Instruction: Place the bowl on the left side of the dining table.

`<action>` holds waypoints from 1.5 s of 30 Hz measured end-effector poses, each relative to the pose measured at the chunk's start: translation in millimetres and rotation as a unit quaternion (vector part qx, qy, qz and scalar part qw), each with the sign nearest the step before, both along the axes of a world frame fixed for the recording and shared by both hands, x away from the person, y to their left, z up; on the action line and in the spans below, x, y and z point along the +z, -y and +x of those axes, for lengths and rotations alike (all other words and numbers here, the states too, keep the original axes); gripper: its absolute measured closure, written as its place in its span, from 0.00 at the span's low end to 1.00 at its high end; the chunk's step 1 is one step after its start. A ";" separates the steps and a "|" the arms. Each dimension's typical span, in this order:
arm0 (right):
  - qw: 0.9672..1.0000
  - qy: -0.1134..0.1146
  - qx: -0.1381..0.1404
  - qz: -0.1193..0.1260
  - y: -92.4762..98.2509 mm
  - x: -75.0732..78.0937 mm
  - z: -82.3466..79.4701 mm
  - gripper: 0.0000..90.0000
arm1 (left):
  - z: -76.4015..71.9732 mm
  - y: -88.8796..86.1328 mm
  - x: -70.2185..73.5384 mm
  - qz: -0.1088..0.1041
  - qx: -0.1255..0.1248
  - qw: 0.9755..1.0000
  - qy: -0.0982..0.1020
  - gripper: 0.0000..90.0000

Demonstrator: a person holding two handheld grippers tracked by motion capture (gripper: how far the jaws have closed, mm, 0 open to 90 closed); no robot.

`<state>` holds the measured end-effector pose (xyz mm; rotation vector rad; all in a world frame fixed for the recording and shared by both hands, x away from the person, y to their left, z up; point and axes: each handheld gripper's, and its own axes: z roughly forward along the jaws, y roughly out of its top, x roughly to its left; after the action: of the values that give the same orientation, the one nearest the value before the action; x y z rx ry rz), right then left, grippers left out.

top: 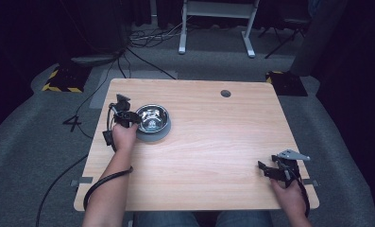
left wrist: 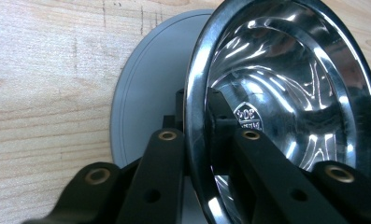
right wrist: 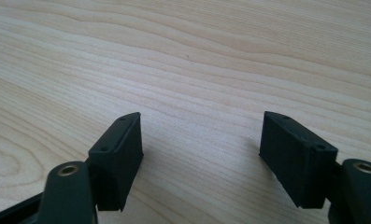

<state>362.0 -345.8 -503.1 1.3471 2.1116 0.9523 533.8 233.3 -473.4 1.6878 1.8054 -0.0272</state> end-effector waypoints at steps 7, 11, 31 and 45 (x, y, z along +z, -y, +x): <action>1.000 0.000 0.000 0.000 0.0 0.0 0.0 0.33 | -3.9 -5.6 5.1 0.024 0.010 1.000 0.013 0.58; 1.000 0.000 0.000 0.000 0.0 0.0 0.0 0.33 | -8.9 -6.2 12.5 0.048 0.010 0.998 0.035 0.56; 1.000 0.001 0.000 -0.003 0.3 -0.1 0.1 0.33 | -56.3 15.9 71.7 0.086 -0.045 0.985 0.141 0.49; 1.000 0.001 0.000 -0.003 0.3 -0.1 0.1 0.33 | -98.7 17.1 87.2 0.066 -0.081 0.982 0.158 0.47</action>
<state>362.1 -346.1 -503.2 1.3425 2.1120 0.9450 435.1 216.2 -386.2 1.8119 1.4602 0.2803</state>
